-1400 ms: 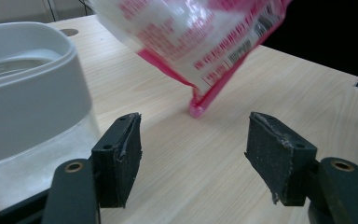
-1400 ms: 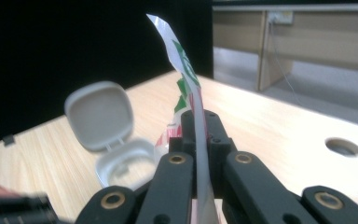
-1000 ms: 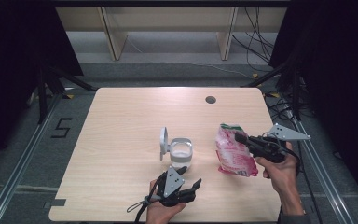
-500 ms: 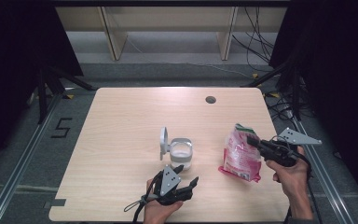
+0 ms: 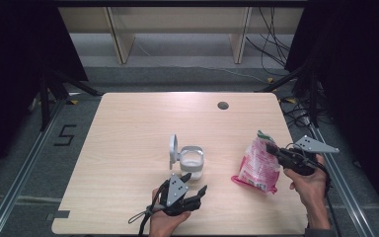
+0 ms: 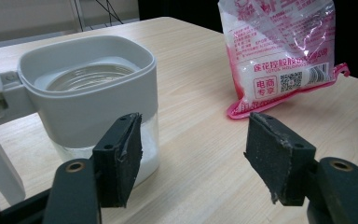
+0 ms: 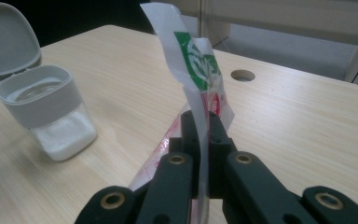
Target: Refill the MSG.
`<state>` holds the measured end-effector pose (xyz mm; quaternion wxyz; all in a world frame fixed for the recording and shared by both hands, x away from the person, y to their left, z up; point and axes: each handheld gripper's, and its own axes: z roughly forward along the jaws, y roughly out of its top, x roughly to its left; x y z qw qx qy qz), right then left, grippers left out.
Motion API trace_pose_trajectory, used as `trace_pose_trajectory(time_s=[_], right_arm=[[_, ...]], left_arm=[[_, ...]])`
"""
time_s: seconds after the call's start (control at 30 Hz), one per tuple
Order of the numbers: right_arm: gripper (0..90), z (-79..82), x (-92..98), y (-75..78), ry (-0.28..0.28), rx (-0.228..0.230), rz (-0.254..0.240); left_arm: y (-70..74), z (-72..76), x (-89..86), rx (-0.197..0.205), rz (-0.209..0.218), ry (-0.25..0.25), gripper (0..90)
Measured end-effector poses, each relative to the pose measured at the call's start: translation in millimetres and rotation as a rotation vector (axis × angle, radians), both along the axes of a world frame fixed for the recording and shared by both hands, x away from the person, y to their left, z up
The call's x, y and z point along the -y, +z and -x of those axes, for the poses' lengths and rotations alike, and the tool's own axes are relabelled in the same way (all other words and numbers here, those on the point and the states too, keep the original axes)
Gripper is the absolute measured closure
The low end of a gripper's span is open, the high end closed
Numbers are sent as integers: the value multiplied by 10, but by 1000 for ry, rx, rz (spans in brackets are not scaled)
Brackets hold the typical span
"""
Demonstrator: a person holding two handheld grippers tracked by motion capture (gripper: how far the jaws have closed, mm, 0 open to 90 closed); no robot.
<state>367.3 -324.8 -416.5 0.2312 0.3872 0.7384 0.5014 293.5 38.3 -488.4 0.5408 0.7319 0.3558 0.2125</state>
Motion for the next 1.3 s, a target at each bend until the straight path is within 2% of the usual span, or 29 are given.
trace_pose_trajectory(time_s=[0.03, 0.07, 0.1, 0.17, 0.23, 0.27, 0.33, 0.37, 0.4, 0.43, 0.47, 0.53, 0.57, 0.63, 0.67, 0.7, 0.73, 0.8, 0.83, 0.87, 0.93, 1.0, 1.03, 1.1, 1.13, 1.17, 1.23, 1.27, 1.3], right_arm=[[900, -5, -6, -11, -6, -3, -2], [900, 1, -8, -12, -7, -24, 20], [900, -13, -15, -25, -3, -12, 26], [900, -10, -33, -28, -6, -37, 47], [900, -38, -46, -38, -9, -19, 60], [900, -30, -62, -44, -19, -47, 54], [900, -45, -54, -67, -21, -47, 77], [900, -40, -62, -69, -36, -62, 66], [900, -69, -47, -90, -34, -41, 79], [900, -77, -45, -105, -34, -44, 79], [900, -69, -56, -120, -55, -70, 63], [900, -90, -38, -150, -52, -77, 85], [900, -90, -38, -150, -52, -77, 85], [900, -142, -35, -195, -53, -49, 109], [900, -156, -36, -213, -44, -57, 120], [900, -159, -45, -217, -60, -59, 112], [900, -172, -52, -237, -51, -66, 101], [899, -185, -48, -255, -43, -79, 118], [899, -190, -59, -265, -58, -66, 114], [899, -193, -63, -273, -54, -72, 115], [897, -200, -75, -294, -46, -82, 117], [894, -207, -88, -314, -47, -88, 111], [893, -212, -77, -321, -35, -92, 123], [888, -213, -88, -332, -54, -109, 104], [882, -223, -63, -343, -48, -100, 131], [879, -217, -79, -346, -69, -111, 105], [876, -219, -53, -352, -78, -111, 120], [876, -218, -45, -359, -81, -111, 121], [875, -216, -40, -362, -85, -112, 118]], left_arm=[[3, -19, -17, 20, -17, -18, 352], [2, -19, -20, 19, -15, -17, 352], [1, -16, -24, 17, -14, -15, 352], [2, -2, -28, 0, -2, 1, 352], [8, -16, -52, 19, -19, -7, 352], [7, -19, -60, 17, -21, -5, 352], [6, -22, -72, 18, -26, -4, 352], [5, -25, -77, 18, -25, -4, 352], [-2, -26, -71, 15, -10, 1, 351], [-8, -25, -68, 6, 7, 10, 351], [-7, -27, -72, 6, 7, 11, 351], [-6, -27, -78, 4, 5, 12, 349], [-6, -27, -78, 4, 5, 12, 349], [4, -41, -100, 11, -31, -2, 343], [-2, -32, -90, -4, -16, 9, 340], [1, -43, -101, 11, -35, -2, 340], [0, -43, -102, 10, -34, -2, 339], [-1, -47, -113, 9, -35, 1, 338], [-2, -44, -114, 3, -27, 7, 338], [-1, -48, -123, 7, -31, 5, 337], [-13, -48, -124, -5, -4, 10, 337], [1, -55, -158, 9, -36, 8, 336], [-3, -49, -159, -4, -16, 18, 335], [-1, -58, -167, -2, -6, 22, 336], [1, -61, -169, -2, -5, 22, 336], [4, -62, -173, -2, -8, 23, 336], [5, -65, -179, 1, -11, 23, 335], [14, -71, -196, 13, -35, 13, 336], [15, -75, -204, 14, -39, 8, 336]])
